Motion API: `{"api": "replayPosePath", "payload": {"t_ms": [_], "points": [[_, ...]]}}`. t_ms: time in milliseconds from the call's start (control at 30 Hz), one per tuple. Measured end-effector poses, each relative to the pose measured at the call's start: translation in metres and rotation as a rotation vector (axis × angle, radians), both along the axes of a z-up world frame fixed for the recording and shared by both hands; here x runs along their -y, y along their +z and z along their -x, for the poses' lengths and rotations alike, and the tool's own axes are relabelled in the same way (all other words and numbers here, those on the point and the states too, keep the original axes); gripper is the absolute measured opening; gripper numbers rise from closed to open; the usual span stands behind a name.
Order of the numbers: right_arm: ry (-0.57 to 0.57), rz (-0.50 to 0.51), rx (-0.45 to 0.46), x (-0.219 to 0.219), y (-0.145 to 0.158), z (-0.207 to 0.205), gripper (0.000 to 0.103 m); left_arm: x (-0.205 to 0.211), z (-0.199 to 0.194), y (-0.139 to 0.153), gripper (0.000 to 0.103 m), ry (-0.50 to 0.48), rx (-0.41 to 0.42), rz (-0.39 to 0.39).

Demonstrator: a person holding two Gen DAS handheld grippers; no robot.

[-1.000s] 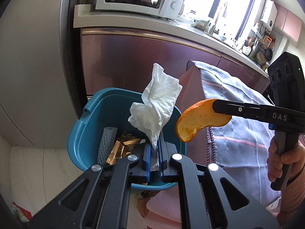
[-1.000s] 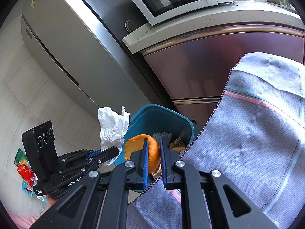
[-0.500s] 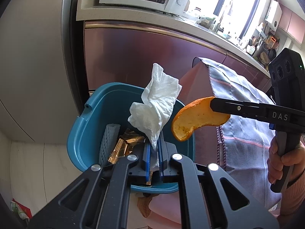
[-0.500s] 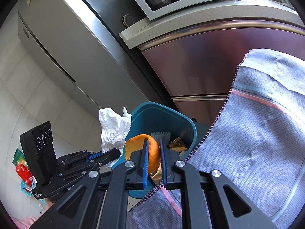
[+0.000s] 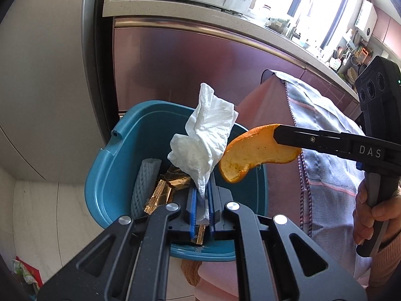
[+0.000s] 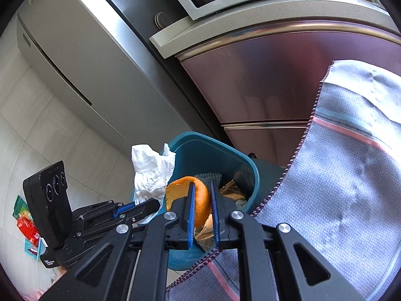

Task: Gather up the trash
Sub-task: 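Open the right tool to drop the orange peel while the left releases the tissue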

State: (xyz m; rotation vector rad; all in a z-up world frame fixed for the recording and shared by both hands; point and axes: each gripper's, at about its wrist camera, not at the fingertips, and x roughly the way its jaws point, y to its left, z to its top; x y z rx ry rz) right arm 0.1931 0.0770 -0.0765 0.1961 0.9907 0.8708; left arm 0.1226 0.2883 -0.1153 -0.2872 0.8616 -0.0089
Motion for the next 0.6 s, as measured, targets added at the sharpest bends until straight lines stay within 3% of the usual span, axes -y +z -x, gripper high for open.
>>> {"api": "replayPosePath", "payload": {"t_ms": [600], "points": [[-0.015, 0.031, -0.009, -0.011, -0.004, -0.005, 0.017, -0.001, -0.016, -0.016, 0.010, 0.028, -0.037, 0.002]]}}
